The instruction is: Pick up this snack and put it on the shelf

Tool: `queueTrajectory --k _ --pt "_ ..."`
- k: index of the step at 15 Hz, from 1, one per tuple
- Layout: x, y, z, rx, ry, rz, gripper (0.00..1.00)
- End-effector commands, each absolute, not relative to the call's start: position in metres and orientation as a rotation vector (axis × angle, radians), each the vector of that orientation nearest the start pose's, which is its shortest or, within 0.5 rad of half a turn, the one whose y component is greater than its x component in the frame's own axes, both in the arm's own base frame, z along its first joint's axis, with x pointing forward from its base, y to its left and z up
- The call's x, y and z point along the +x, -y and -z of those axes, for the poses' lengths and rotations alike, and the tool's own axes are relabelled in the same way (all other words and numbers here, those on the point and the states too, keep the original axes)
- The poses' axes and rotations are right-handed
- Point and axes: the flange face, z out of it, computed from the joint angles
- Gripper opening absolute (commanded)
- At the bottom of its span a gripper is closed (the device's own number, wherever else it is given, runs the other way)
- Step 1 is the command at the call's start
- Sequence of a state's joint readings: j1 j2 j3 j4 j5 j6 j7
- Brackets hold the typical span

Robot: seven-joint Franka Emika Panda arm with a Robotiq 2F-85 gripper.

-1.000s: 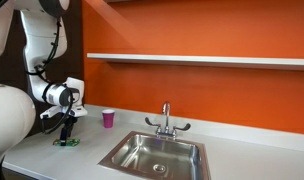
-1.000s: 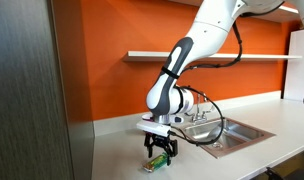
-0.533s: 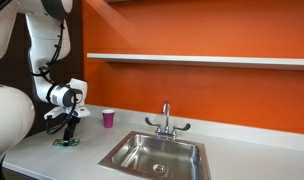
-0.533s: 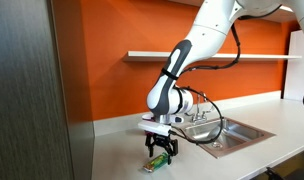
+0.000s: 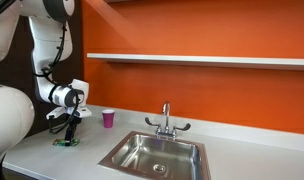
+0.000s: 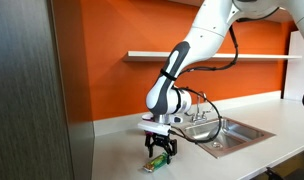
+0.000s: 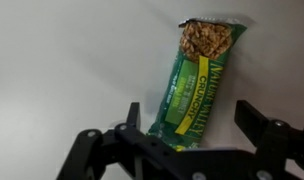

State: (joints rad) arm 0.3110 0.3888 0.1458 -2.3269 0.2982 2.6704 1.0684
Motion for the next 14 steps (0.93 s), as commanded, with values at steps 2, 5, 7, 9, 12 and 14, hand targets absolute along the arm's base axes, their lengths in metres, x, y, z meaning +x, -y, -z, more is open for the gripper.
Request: queueTrajectory --k 2,5,7,9,12,14 --pt "0.4676 -0.2217 -0.1684 -2.737 -1.269 -0.299 0.68" --pt "0.4673 -0.222 -0.167 -2.74 -1.263 -0.302 0.43" --pt "0.4684 -0.2227 -0.1676 -2.739 -1.257 -0.3 0.28" --pt "0.469 -0.223 -0.1676 -2.739 -1.256 -0.302 0.19" --pt "0.4686 -0.2225 -0.167 -2.737 -1.257 -0.303 0.18" --pt "0.4683 -0.2229 -0.1684 -2.738 -1.255 -0.302 0.18"
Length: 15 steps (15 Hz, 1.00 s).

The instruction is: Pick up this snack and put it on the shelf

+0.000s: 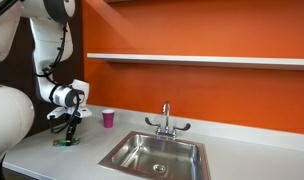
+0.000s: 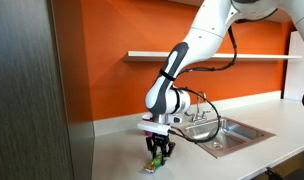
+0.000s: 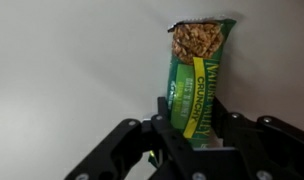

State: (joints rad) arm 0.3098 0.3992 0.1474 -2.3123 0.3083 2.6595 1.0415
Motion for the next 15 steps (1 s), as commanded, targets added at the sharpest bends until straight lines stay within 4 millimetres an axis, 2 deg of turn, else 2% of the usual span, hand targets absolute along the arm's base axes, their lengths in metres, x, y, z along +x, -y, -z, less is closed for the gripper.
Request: queueTrajectory --k 1,15 --pt "0.468 -0.224 -0.172 -2.743 -1.251 -0.289 0.18" --pt "0.461 -0.24 -0.231 -2.8 -1.233 -0.201 0.18"
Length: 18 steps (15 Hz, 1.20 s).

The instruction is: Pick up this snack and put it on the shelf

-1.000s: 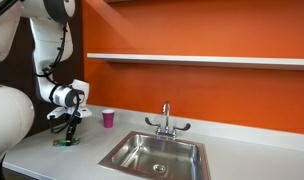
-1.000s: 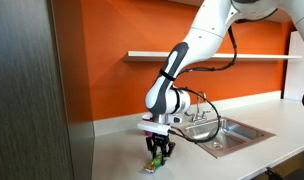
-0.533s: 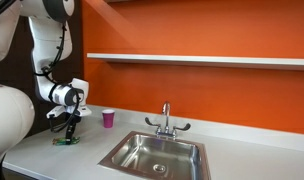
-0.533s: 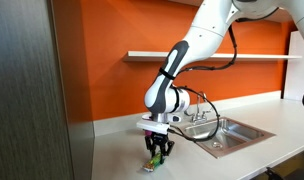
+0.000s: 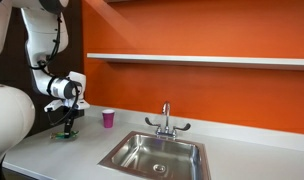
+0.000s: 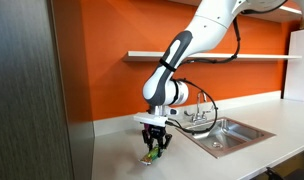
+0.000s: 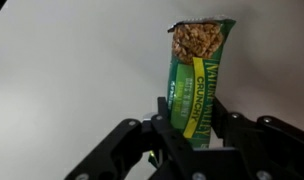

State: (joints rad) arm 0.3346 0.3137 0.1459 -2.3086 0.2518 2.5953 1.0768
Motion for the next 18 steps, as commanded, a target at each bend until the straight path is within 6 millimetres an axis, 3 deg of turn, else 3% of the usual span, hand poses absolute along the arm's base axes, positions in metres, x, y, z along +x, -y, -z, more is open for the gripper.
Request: queueTrajectory --k 1,5,9,18 --pt "0.461 -0.24 -0.235 -2.807 -1.23 -0.197 0.18" --pt "0.461 -0.239 -0.252 -2.85 -1.089 -0.19 0.18" --pt "0.46 -0.235 -0.262 -2.912 -0.836 -0.198 0.18" --pt "0.443 -0.228 -0.28 -3.064 -0.457 -0.345 0.18"
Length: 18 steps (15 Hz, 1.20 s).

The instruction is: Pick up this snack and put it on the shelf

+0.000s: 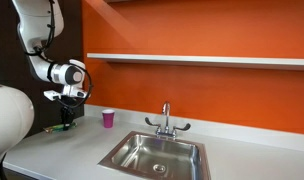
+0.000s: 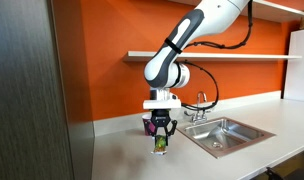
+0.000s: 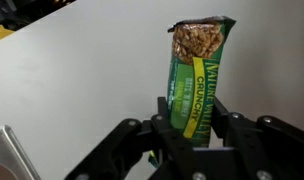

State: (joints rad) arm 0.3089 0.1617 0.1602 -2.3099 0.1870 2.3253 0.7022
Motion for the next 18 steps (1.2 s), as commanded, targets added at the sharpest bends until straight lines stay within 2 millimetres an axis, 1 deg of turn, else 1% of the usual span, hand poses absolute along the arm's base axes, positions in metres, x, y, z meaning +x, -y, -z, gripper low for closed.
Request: queueTrajectory --k 1,5,8,9,10,14,18 --pt "0.442 -0.227 -0.281 -3.083 -0.412 -0.358 0.18" --pt "0.439 -0.223 -0.285 -3.17 -0.184 -0.355 0.18" --pt "0.439 -0.222 -0.287 -3.193 -0.066 -0.326 0.18" --pt "0.44 -0.221 -0.287 -3.202 -0.051 -0.321 0.18" --pt "0.44 -0.22 -0.287 -3.216 -0.075 -0.329 0.18" --pt "0.441 -0.22 -0.291 -3.224 -0.026 -0.28 0.18" --pt "0.441 -0.222 -0.304 -3.235 -0.019 -0.239 0.18"
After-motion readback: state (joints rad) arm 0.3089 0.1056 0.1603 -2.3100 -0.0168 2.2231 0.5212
